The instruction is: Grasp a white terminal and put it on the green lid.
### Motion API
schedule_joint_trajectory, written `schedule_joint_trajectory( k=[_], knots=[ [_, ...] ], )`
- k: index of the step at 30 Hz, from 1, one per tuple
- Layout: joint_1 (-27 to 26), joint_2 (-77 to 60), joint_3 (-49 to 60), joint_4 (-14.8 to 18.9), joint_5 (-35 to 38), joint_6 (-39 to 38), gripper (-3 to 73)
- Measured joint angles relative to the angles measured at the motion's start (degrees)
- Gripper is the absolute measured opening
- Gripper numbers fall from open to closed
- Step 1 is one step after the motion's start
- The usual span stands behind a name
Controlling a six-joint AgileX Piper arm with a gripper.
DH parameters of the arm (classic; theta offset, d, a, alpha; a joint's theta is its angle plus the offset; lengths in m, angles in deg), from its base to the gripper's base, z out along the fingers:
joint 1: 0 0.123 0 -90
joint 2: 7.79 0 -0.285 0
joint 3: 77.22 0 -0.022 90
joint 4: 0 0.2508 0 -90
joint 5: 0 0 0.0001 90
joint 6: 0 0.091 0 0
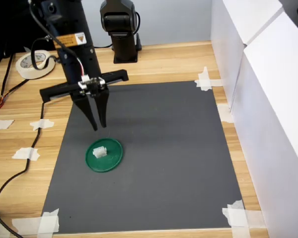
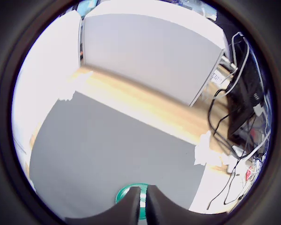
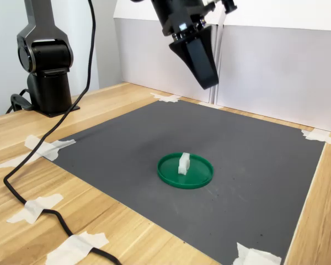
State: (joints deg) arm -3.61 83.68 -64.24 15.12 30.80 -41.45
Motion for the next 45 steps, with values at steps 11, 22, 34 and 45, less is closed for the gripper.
schedule_joint_trajectory(
  k=[11,22,34,45],
  knots=[
    [-0.18,-18.19,14.70,7.40,-5.19,0.19,-1.6],
    [-13.47,-38.69,33.99,22.54,-11.76,-2.27,-1.6],
    [-14.04,-61.93,51.89,23.50,-12.22,-2.88,-1.6],
    [-14.04,-74.61,58.50,24.40,-12.02,-2.88,-1.6]
  ],
)
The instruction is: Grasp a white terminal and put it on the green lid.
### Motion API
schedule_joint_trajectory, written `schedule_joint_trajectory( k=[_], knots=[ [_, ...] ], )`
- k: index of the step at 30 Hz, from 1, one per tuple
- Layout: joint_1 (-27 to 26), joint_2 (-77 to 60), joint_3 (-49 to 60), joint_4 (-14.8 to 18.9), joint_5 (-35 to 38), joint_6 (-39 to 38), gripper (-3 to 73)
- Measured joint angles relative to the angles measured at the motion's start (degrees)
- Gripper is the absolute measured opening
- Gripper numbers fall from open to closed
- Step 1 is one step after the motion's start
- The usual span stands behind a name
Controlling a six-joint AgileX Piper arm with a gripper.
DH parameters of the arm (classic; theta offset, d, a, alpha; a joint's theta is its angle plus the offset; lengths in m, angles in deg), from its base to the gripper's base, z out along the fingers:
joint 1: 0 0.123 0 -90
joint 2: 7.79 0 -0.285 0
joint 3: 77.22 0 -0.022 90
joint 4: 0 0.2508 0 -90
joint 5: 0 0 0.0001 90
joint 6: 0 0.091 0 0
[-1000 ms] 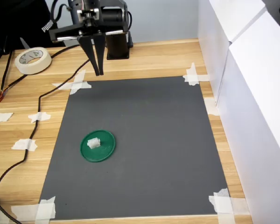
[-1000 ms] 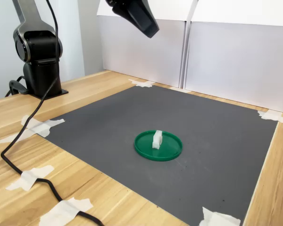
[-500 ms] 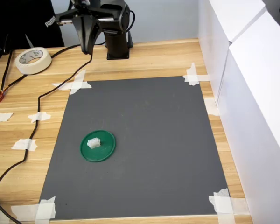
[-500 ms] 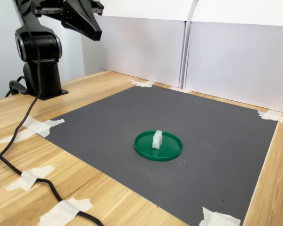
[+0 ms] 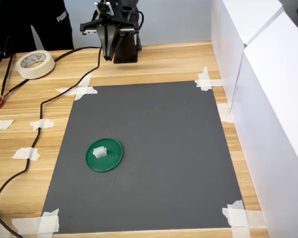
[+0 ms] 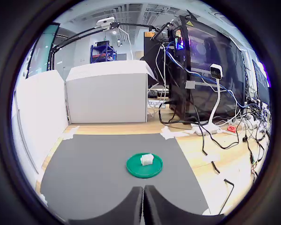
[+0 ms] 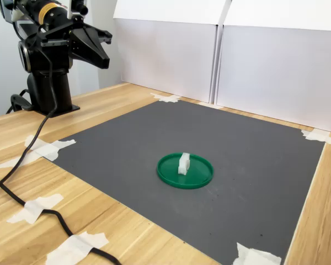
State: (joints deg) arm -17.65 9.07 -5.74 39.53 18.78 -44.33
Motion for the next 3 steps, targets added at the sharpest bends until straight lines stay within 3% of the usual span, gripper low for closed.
schedule_joint_trajectory(
  k=[3],
  knots=[
    [0.00,-1.79,0.35,0.20,0.01,0.00,-1.6]
  ],
)
